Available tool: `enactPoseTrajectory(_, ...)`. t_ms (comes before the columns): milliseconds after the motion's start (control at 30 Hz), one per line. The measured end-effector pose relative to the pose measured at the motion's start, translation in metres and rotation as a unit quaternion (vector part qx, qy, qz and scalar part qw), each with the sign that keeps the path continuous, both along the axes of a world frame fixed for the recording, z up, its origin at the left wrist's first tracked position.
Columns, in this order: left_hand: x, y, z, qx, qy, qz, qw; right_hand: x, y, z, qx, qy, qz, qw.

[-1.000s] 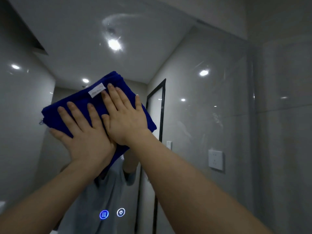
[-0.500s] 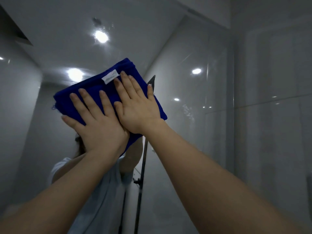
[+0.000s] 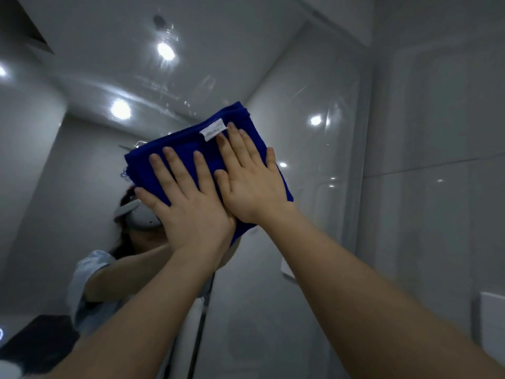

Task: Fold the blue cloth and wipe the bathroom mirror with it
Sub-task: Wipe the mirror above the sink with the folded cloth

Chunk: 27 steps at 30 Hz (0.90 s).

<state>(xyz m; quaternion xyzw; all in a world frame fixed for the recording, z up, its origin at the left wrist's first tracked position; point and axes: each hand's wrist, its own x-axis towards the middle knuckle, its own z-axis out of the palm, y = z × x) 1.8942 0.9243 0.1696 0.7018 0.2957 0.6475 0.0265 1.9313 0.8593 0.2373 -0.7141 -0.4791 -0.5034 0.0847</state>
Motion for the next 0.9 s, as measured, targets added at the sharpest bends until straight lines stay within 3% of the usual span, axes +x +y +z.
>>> enactPoseTrajectory(200, 0.035, -0.030, -0.006, 0.042, 0.054, 0.016, 0.998, 0.038, -0.035, -0.020, 0.058, 0.051, -0.001, 0.997)
enactPoseTrajectory(333, 0.054, -0.045, -0.020, 0.127, 0.082, 0.028, 0.988, 0.063, -0.057, -0.049, 0.121, 0.110, -0.021, 0.986)
enactPoseTrajectory(567, 0.057, -0.047, -0.036, 0.228, 0.203, 0.015, 0.952, 0.076, -0.071, -0.092, 0.179, 0.199, -0.021, 0.963)
enactPoseTrajectory(700, 0.057, -0.037, -0.036, 0.273, 0.178, 0.008, 0.945, 0.076, -0.076, -0.099, 0.177, 0.215, -0.016, 0.960)
enactPoseTrajectory(900, 0.049, -0.021, -0.052, 0.375, 0.191, -0.018, 0.907, 0.064, -0.074, -0.143, 0.201, 0.253, -0.021, 0.946)
